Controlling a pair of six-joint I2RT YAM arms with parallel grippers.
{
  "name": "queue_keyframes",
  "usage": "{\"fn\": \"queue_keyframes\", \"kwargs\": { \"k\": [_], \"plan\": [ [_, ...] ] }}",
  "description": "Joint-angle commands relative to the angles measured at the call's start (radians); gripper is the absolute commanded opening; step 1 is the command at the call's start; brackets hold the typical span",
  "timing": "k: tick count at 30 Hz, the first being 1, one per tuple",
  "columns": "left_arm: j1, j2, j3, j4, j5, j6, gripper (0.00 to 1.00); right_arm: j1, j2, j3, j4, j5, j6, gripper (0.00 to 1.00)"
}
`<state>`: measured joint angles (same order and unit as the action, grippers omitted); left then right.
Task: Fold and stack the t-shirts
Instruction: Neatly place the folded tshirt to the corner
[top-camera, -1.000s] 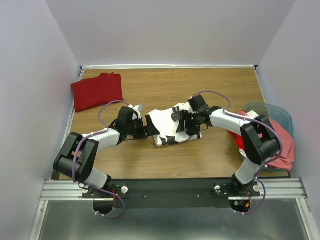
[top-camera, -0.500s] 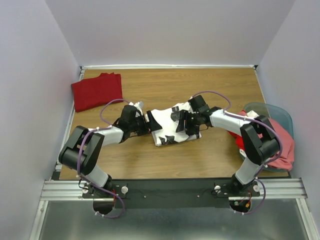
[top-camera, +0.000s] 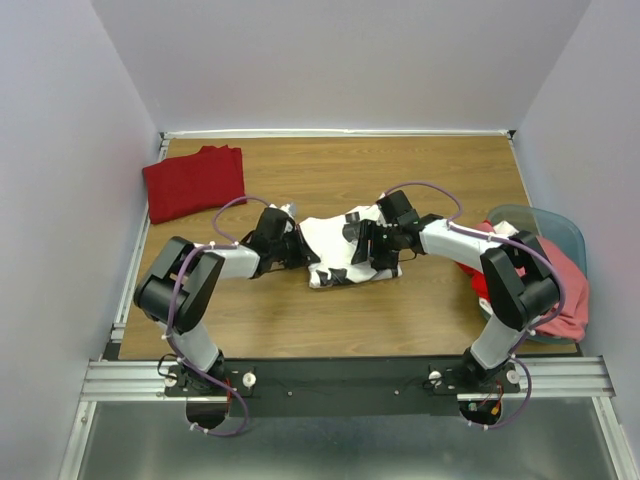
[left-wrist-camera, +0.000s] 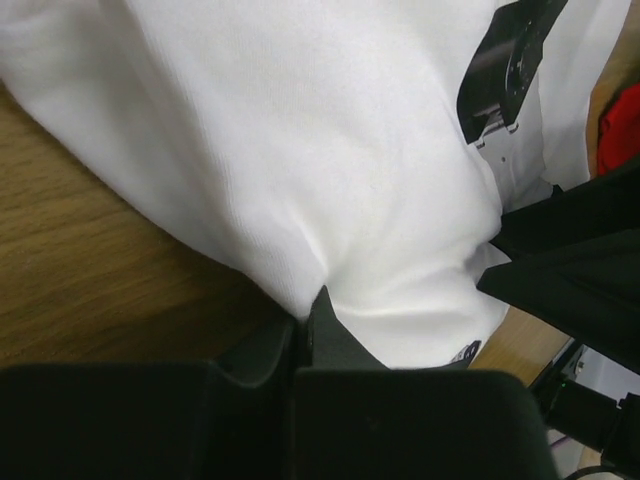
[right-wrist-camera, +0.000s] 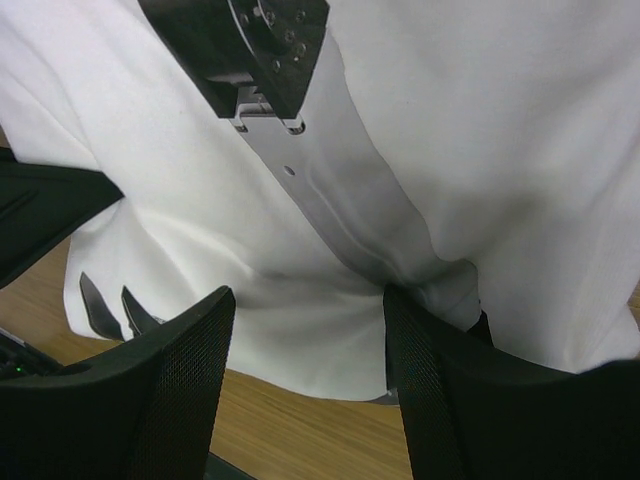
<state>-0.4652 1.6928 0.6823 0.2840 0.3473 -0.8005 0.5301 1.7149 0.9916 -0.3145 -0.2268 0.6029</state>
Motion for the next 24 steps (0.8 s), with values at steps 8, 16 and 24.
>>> {"fn": "queue_keyframes", "kwargs": {
  "k": [8,16,24],
  "plan": [
    [-0.003,0.005,0.293,-0.5,-0.393,0.273,0.0,0.007,-0.06,-0.024,-0.047,0.01,-0.003,0.72],
    [0.016,0.1,0.625,-0.77,-0.562,0.495,0.0,0.007,-0.115,-0.028,-0.086,0.024,-0.017,0.75],
    [0.074,0.186,0.856,-0.881,-0.653,0.592,0.0,0.005,-0.189,-0.088,-0.092,0.02,-0.006,0.75]
  ]
}}
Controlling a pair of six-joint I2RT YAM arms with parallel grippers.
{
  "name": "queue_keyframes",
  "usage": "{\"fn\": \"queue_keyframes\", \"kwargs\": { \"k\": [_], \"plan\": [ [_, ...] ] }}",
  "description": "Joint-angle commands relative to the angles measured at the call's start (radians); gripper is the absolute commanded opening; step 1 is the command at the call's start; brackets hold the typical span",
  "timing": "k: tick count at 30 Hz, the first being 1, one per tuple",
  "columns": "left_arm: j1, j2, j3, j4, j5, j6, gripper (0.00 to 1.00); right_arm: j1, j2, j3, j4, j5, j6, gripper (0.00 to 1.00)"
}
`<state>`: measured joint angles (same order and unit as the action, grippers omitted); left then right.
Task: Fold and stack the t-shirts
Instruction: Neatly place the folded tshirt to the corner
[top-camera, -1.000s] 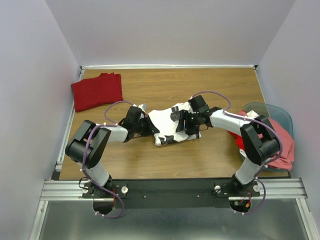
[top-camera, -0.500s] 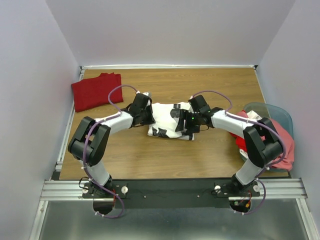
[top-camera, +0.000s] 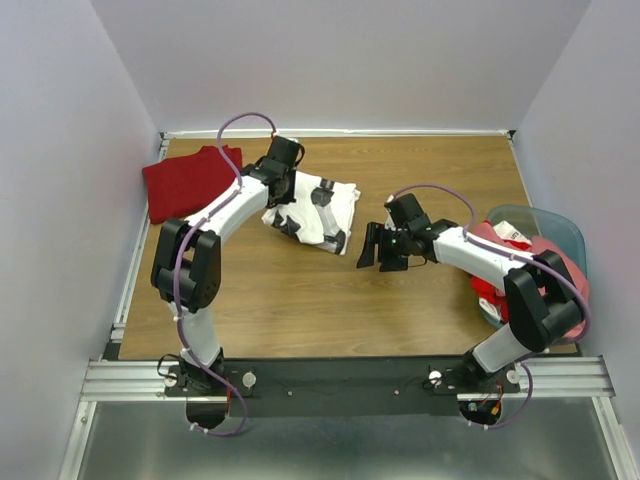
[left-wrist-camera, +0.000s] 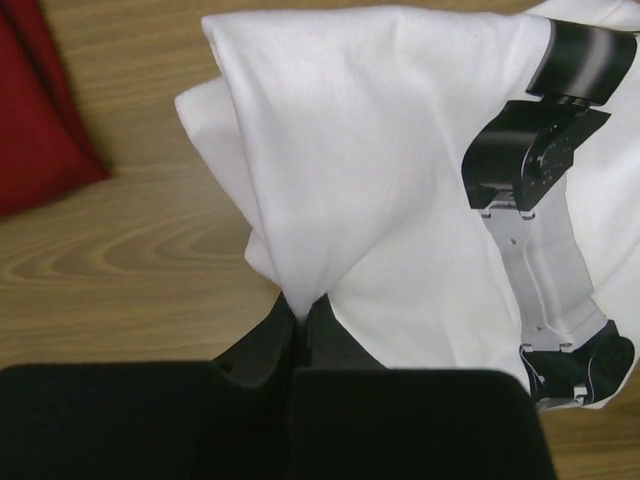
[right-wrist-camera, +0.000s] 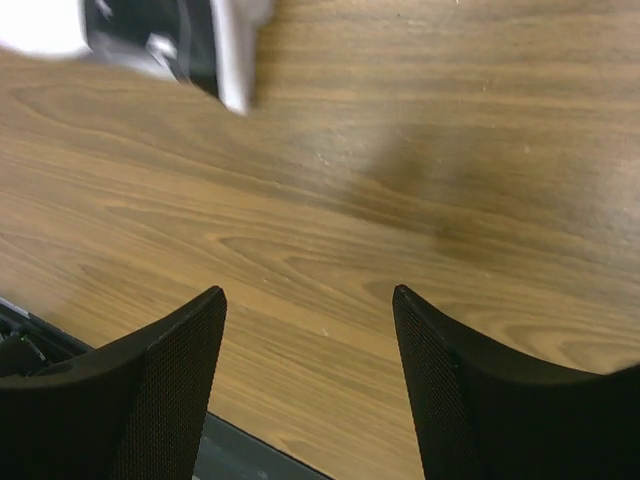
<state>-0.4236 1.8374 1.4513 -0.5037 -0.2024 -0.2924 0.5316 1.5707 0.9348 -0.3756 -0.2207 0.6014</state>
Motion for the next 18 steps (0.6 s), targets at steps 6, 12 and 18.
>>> {"fn": "queue_keyframes", "kwargs": {
  "k": [6,12,18],
  "plan": [
    [0.089,0.104,0.245,-0.148,-0.181,0.159,0.0,0.005,-0.055,-0.08,-0.032,0.009,0.0,0.75],
    [0.153,0.177,0.423,-0.183,-0.213,0.258,0.0,0.005,-0.054,-0.096,-0.032,-0.003,0.004,0.75],
    [0.218,0.247,0.607,-0.229,-0.219,0.328,0.0,0.005,-0.043,-0.088,-0.034,-0.014,0.017,0.75]
  ]
}}
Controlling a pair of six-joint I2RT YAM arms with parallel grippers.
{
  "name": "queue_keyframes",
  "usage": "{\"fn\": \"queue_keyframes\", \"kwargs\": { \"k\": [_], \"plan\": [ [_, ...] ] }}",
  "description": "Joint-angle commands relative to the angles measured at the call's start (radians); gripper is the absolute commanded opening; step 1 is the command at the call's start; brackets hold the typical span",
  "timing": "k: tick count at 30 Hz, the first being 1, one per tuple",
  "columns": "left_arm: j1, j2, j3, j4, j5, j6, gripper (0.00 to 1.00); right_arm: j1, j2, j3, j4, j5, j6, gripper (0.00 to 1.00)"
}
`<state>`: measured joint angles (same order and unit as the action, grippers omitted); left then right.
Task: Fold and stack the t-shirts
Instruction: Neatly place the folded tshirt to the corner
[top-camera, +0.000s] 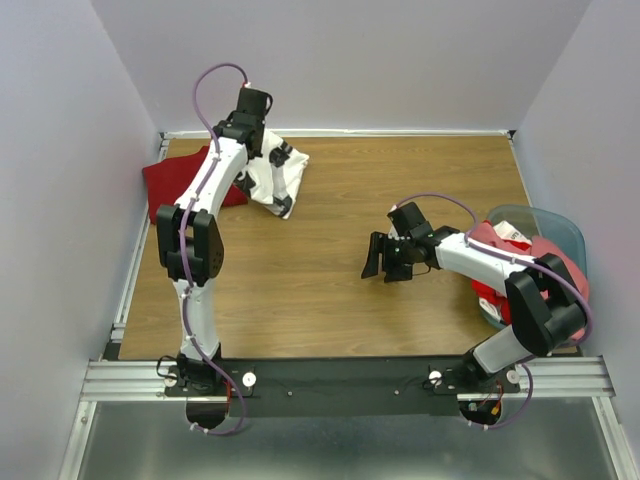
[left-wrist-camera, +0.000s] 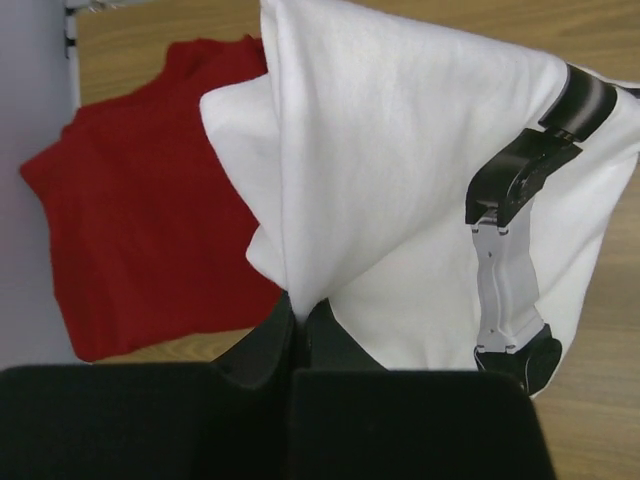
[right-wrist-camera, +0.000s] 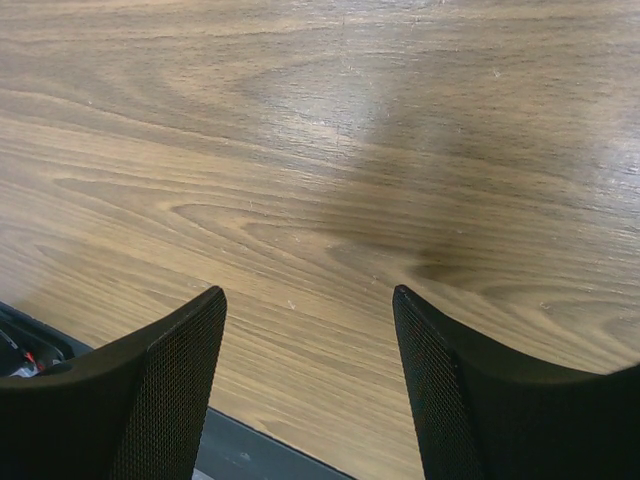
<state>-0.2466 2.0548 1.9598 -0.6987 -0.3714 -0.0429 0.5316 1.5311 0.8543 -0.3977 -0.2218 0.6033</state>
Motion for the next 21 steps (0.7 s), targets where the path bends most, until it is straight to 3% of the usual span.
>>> {"fn": "queue_keyframes", "kwargs": {
  "k": [1,8,21],
  "plan": [
    [0.059,0.033,0.114,-0.035,-0.054,0.092,0.0,0.005,0.0,-0.003,-0.012,-0.017,0.016,0.75],
    [0.128,0.077,0.26,-0.082,0.031,0.113,0.0,0.004,0.006,-0.004,-0.015,-0.025,0.03,0.75],
    [0.266,0.036,0.237,-0.082,0.146,0.104,0.0,0.005,0.011,0.002,-0.023,-0.027,0.035,0.75]
  ]
}}
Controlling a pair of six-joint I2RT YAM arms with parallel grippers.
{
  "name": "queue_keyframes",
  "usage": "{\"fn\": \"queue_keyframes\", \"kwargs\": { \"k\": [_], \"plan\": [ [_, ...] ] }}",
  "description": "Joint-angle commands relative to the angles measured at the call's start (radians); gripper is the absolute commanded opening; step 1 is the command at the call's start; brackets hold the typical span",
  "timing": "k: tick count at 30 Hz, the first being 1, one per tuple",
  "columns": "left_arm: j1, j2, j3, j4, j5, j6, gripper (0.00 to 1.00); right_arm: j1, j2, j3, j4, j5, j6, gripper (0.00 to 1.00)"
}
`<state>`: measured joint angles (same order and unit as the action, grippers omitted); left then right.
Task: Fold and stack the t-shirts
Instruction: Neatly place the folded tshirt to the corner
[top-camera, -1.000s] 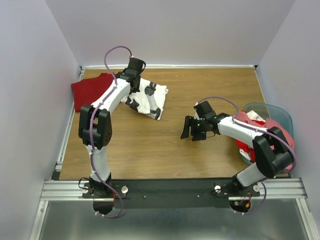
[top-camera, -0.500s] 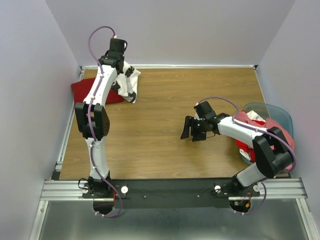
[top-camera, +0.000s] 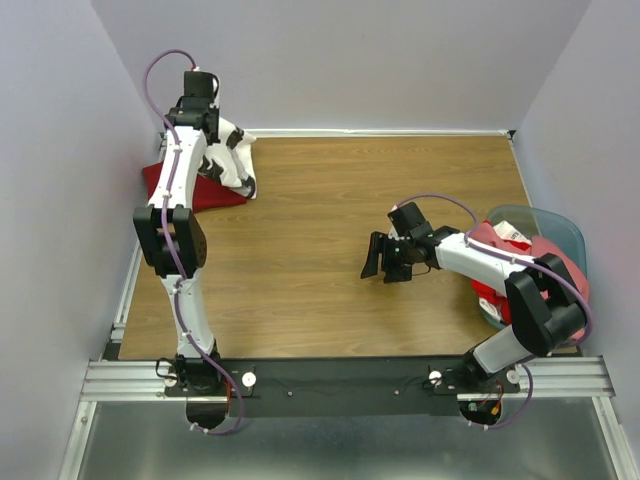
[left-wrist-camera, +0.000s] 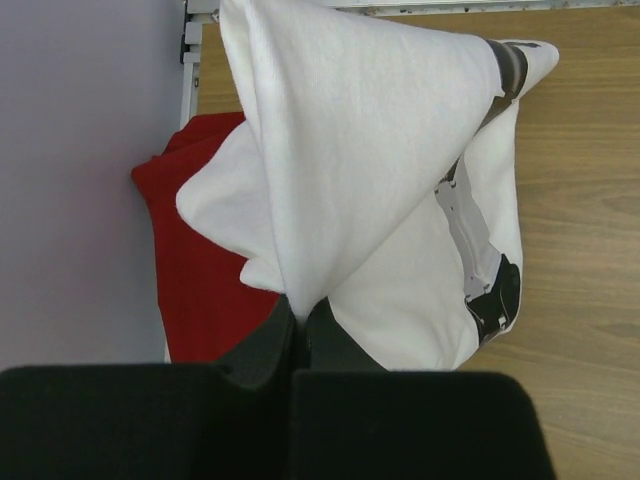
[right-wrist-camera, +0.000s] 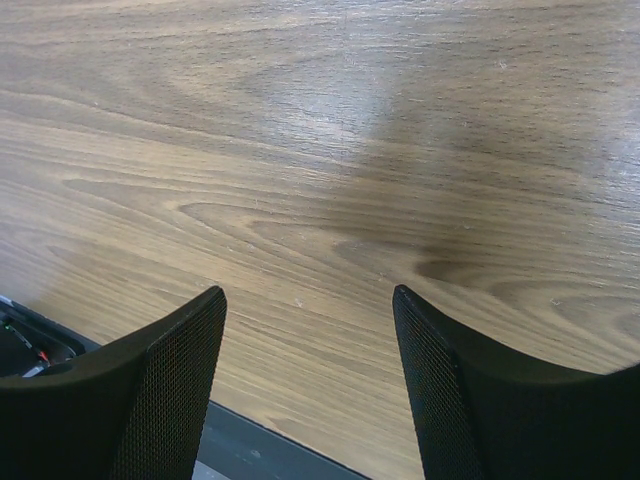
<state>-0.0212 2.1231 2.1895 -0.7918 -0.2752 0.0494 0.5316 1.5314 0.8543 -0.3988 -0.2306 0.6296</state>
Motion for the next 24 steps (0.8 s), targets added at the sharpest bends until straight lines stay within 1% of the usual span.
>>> {"fn": "queue_keyframes", "kwargs": {
  "k": [1,8,21,23,24],
  "plan": [
    [0.047,-0.037,0.003,0.011,0.051,0.012,0.0,0.005,0.012,0.002,-0.021,-0.018,0.01,0.75],
    [0.112,-0.055,-0.037,0.023,0.08,0.015,0.0,0.005,0.009,-0.001,-0.023,-0.019,0.012,0.75],
    [0.175,-0.08,-0.102,0.037,0.108,0.007,0.0,0.005,-0.002,-0.011,-0.026,-0.015,0.016,0.75],
    [0.184,-0.087,-0.102,0.037,0.126,0.003,0.0,0.007,-0.004,-0.009,-0.028,-0.013,0.016,0.75],
    [0.188,-0.098,-0.106,0.042,0.169,-0.002,0.0,0.005,-0.002,-0.011,-0.028,-0.012,0.016,0.75]
  ]
}}
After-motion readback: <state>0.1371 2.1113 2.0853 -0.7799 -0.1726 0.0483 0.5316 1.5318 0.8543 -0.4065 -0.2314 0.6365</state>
